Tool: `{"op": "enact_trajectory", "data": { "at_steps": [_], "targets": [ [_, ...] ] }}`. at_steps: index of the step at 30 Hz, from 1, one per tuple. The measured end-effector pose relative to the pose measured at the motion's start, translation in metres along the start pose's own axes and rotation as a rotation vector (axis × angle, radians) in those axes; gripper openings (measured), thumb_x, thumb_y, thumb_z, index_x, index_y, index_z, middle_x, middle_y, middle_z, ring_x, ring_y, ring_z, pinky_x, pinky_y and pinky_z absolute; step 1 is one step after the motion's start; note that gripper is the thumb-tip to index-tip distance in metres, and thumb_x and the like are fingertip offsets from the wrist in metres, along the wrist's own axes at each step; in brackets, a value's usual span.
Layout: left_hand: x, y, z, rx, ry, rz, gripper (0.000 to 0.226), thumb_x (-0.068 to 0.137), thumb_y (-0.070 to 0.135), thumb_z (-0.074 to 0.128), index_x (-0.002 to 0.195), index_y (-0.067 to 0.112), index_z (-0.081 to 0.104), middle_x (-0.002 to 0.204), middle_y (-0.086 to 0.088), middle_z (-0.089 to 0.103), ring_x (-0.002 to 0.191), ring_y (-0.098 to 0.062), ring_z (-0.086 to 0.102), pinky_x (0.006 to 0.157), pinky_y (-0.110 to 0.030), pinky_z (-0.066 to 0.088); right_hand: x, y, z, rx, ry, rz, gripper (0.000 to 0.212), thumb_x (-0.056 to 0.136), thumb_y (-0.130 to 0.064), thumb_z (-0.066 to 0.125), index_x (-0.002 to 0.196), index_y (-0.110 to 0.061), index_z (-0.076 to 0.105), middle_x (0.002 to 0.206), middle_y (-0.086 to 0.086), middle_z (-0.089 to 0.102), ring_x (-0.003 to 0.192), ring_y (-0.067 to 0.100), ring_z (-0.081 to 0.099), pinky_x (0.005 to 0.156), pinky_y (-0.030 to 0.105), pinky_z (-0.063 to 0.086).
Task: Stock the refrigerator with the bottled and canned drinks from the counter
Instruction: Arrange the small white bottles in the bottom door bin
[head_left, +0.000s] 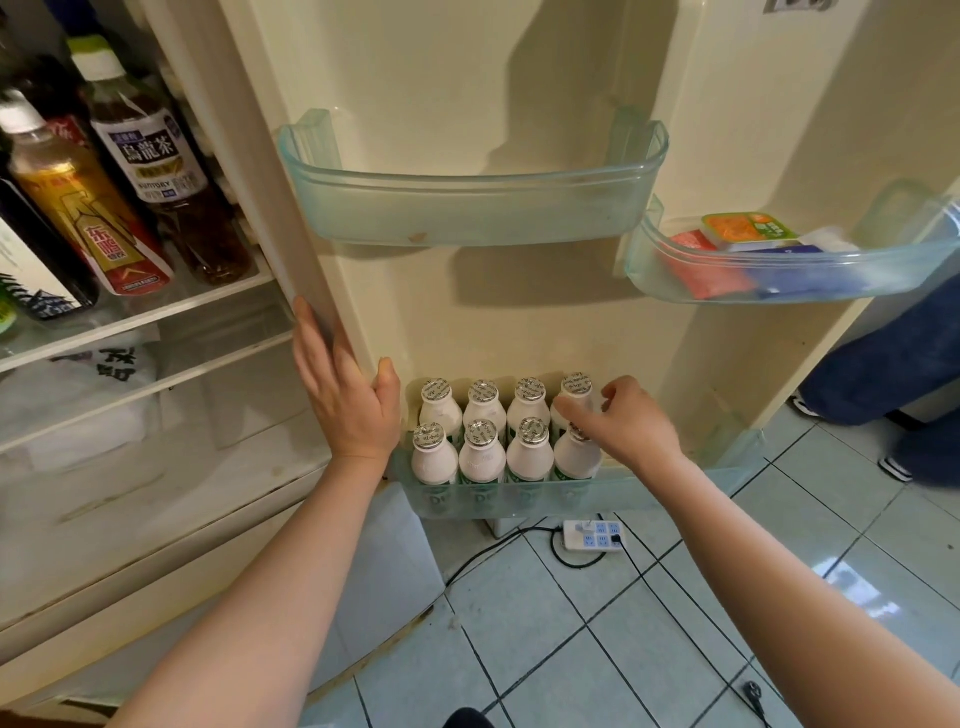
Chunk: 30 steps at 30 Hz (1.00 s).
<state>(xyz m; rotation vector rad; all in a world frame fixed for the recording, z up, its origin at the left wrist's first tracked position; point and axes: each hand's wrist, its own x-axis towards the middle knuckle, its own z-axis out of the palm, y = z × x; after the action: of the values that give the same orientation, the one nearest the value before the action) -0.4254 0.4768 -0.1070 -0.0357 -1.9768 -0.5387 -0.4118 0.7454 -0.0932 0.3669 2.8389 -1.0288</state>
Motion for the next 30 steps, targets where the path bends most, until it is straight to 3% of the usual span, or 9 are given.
{"op": "enact_trajectory", "data": {
  "at_steps": [6, 12, 18, 22, 25, 30],
  "targets": [
    [0.0, -0.001, 0.0, 0.007, -0.001, -0.006, 0.051, 0.088, 0.028, 0.039, 0.135, 0.007, 0.032, 0.146, -0.035, 0.026, 0.135, -0.038, 0.026, 0.115, -0.038, 0.015, -0.024, 0.006, 0.005, -0.182, 0.092, -0.07, 0.052, 0.068, -0.07, 0.06, 0.073, -0.02, 0.048, 0.07, -0.005, 0.057, 0.063, 0.013, 0.052, 0.047, 0.025, 0.032],
    [-0.001, -0.001, 0.0, 0.011, -0.013, -0.015, 0.054, 0.087, 0.027, 0.04, 0.136, 0.006, 0.032, 0.147, -0.034, 0.025, 0.135, -0.038, 0.026, 0.114, -0.04, 0.017, -0.025, 0.016, -0.002, -0.088, 0.08, -0.173, 0.04, 0.068, -0.057, 0.071, 0.071, -0.019, 0.056, 0.067, -0.007, 0.06, 0.063, 0.008, 0.053, 0.049, 0.022, 0.034],
    [-0.001, -0.001, -0.001, 0.019, -0.017, -0.009, 0.052, 0.089, 0.028, 0.039, 0.134, 0.003, 0.034, 0.147, -0.034, 0.025, 0.135, -0.039, 0.026, 0.114, -0.041, 0.018, -0.024, 0.018, -0.001, -0.075, 0.052, -0.166, 0.044, 0.066, -0.062, 0.069, 0.078, -0.022, 0.057, 0.073, -0.01, 0.06, 0.069, 0.01, 0.056, 0.051, 0.022, 0.036],
    [-0.001, 0.0, -0.002, 0.02, -0.025, -0.018, 0.053, 0.086, 0.026, 0.041, 0.135, 0.004, 0.034, 0.147, -0.034, 0.025, 0.135, -0.038, 0.026, 0.114, -0.04, 0.017, -0.021, 0.018, -0.002, 0.057, -0.006, -0.099, 0.083, 0.062, -0.089, 0.041, 0.101, -0.017, 0.054, 0.097, -0.004, 0.06, 0.082, 0.014, 0.056, 0.059, 0.028, 0.037],
    [0.0, 0.002, -0.003, 0.024, -0.033, -0.033, 0.053, 0.084, 0.024, 0.042, 0.133, 0.004, 0.034, 0.146, -0.035, 0.025, 0.134, -0.039, 0.027, 0.113, -0.041, 0.019, -0.015, 0.016, -0.001, 0.2, -0.063, -0.056, 0.084, 0.079, -0.079, 0.029, 0.131, -0.015, 0.045, 0.132, 0.005, 0.051, 0.114, 0.024, 0.051, 0.081, 0.032, 0.037],
    [0.001, 0.006, -0.006, 0.02, -0.052, -0.041, 0.049, 0.085, 0.022, 0.042, 0.129, 0.004, 0.034, 0.145, -0.037, 0.026, 0.132, -0.045, 0.03, 0.111, -0.046, 0.022, -0.01, 0.012, 0.011, 0.323, -0.161, -0.028, 0.074, 0.088, -0.068, 0.031, 0.135, -0.013, 0.044, 0.136, 0.006, 0.049, 0.106, 0.018, 0.045, 0.081, 0.03, 0.03]
  ]
}}
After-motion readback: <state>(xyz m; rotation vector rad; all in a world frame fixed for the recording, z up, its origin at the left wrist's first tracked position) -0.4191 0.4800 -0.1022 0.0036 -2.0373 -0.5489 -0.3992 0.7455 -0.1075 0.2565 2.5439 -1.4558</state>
